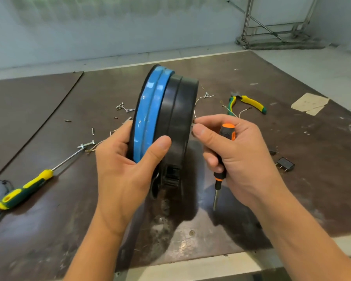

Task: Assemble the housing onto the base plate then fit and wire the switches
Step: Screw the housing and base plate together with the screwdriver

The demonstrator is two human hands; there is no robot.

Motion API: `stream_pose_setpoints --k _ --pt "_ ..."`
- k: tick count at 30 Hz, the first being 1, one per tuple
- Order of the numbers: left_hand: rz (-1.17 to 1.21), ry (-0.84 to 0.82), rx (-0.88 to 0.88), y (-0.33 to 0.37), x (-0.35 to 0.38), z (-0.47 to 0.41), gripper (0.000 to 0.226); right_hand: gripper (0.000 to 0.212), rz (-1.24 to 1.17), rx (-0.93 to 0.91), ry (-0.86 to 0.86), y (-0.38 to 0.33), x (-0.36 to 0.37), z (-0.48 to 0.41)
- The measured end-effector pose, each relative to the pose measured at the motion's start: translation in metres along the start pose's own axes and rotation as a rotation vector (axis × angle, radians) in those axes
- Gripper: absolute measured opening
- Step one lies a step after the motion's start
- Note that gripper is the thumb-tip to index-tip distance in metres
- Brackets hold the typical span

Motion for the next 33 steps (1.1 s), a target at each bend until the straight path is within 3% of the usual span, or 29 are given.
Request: stream_pose_setpoints --k 4,15,21,25,33 --pt "-0.037 -0.02 0.049 0.006 0.002 0.001 0.013 0.024 -0.062 0.119 0.002 0.002 -0.002 0.0" --pt "-0.082 -0.029 0.093 0.009 0.004 0.001 0.023 0.029 -0.203 0.205 0.062 0.008 -0.001 0.001" --pt "-0.053 -0.032 0.088 0.011 0.004 0.002 0.02 0.015 -0.121 0.17 0.015 0.001 0.001 0.004" --pt "-0.031 -0.05 0.104 0.018 0.005 0.001 0.019 0.02 -0.019 0.084 0.014 -0.004 0.002 0.004" --pt "-0.246 -0.072 0.194 0.016 0.005 0.001 0.02 0.033 -0.113 0.261 0.013 0.01 -0.006 0.004"
Point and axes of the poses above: each hand's wrist, its own z-axis away from the middle knuckle, its own x-axis out of the palm, y = z × x, the point moved 4 cm from there along -z, towards the middle knuckle, and after that the axes turned 3 degrees about -x, right-handed, at the moved point
